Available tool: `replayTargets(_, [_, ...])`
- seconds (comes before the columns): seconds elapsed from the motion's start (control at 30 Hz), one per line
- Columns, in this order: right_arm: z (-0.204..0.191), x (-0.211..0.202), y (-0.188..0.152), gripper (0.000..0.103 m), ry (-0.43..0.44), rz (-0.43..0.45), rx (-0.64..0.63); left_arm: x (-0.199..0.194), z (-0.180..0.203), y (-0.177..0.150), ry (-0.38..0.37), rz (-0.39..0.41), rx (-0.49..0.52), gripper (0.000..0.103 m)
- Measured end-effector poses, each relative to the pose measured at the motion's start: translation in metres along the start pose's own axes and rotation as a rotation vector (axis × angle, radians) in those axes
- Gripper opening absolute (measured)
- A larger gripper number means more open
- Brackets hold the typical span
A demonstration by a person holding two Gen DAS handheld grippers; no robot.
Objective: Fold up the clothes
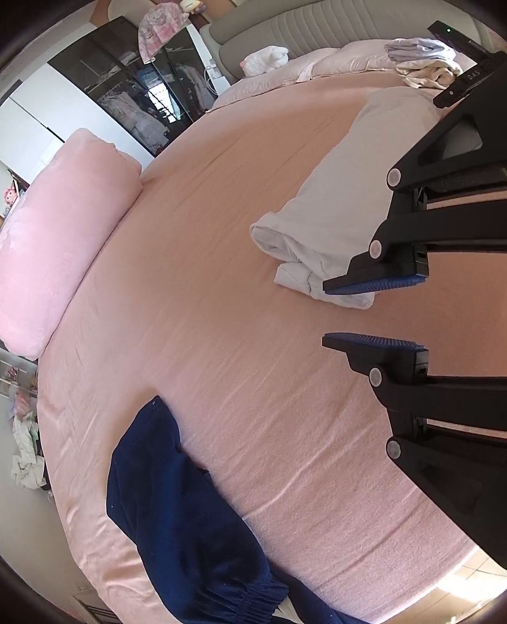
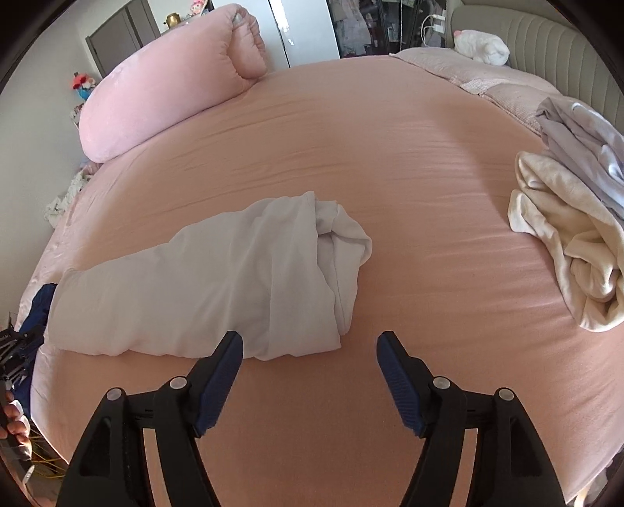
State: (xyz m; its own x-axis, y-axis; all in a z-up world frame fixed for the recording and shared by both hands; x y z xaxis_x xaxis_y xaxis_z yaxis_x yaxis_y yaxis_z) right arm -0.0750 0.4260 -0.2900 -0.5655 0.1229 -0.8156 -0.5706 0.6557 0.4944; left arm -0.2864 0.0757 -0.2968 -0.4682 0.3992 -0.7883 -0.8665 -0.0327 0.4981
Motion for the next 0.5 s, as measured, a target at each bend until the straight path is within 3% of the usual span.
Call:
replayTargets(0.07, [0.001, -0.002, -0.005, 0.071, 0.062, -0.024, 0.073, 0.000, 0.010, -0.006, -0.016, -0.012, 0.017, 0.049])
replayTargets(0.1, [0.003, -0.003, -0.008, 0.071, 0.090, -0.037, 0.112, 0.001, 0.013, -0.008, -0.034, -0.017, 0.014, 0.052])
replayTargets(0.2, [0.010, -0.004, -0.015, 0.071, 0.173, -0.061, 0.241, 0.002, 0.028, -0.019, -0.112, -0.044, -0.016, 0.053])
replayTargets(0.43, [0.014, -0.001, -0.022, 0.075, 0.308, -0.074, 0.413, 0.007, 0.046, -0.046, -0.262, -0.155, -0.111, 0.054])
replayTargets(0.5, [0.015, -0.001, -0.023, 0.078, 0.346, -0.078, 0.462, 0.006, 0.050, -0.052, -0.288, -0.178, -0.126, 0.059])
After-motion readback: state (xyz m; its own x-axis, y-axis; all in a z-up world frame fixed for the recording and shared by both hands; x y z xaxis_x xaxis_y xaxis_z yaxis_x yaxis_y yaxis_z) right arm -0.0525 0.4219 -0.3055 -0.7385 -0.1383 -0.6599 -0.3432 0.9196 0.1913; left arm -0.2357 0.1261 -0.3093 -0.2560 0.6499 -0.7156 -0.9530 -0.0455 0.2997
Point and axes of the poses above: each gripper's, at about its wrist camera, not at the fingertips, and x roughly the way its jaws point, z to its right, y to its top, the point moved 9 cm from there along x, roughly the way its jaws point, and after that the axes turned 5 degrees about x, right-handed, at the moved point
